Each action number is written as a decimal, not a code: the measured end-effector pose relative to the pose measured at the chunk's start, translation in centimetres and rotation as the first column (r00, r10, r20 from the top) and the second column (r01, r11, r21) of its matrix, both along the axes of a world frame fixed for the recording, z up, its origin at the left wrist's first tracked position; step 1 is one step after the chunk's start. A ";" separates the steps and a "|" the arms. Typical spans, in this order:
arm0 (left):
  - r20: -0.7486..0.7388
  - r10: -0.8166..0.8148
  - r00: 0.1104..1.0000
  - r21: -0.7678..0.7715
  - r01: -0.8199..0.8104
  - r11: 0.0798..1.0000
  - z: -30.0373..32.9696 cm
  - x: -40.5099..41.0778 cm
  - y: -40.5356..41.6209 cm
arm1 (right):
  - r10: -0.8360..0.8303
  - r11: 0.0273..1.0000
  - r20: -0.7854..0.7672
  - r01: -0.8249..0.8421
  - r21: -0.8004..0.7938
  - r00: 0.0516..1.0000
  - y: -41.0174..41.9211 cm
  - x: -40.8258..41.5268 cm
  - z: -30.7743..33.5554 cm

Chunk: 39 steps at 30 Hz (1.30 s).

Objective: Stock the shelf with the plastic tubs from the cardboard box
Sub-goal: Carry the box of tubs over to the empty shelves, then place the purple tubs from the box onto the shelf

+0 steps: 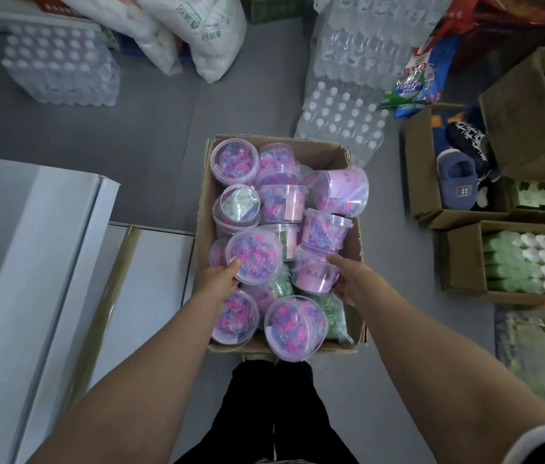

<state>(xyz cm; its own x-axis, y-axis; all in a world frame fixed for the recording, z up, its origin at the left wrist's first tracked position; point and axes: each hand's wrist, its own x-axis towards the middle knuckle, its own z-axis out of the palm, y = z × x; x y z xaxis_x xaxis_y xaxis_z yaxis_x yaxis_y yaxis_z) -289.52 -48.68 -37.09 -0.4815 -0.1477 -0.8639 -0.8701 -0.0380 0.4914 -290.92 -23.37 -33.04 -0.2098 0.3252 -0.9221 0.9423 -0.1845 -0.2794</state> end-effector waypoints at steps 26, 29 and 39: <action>-0.099 0.339 0.936 0.280 -0.301 0.912 10.1 3.0 -0.7 | 0.024 0.982 -0.171 -0.056 -0.183 0.985 -0.1 2.0 4.9; -0.169 0.439 0.883 0.277 -0.385 0.881 13.1 4.9 -1.4 | 0.048 0.977 -0.313 -0.109 -0.180 0.948 -2.4 3.0 11.5; -0.425 0.656 0.623 0.355 -0.552 0.754 25.2 15.5 -1.0 | 0.246 0.844 -0.616 -0.478 -0.244 0.748 -5.5 8.0 23.4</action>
<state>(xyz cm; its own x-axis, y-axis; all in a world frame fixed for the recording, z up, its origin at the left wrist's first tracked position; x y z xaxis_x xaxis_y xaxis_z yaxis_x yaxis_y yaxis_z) -274.02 -49.67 -11.85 -0.6970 -0.4392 -0.5668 -0.2489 -0.5931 0.7657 -282.94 -28.91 -9.63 -0.7364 -0.2170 -0.6408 0.6649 -0.0567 -0.7448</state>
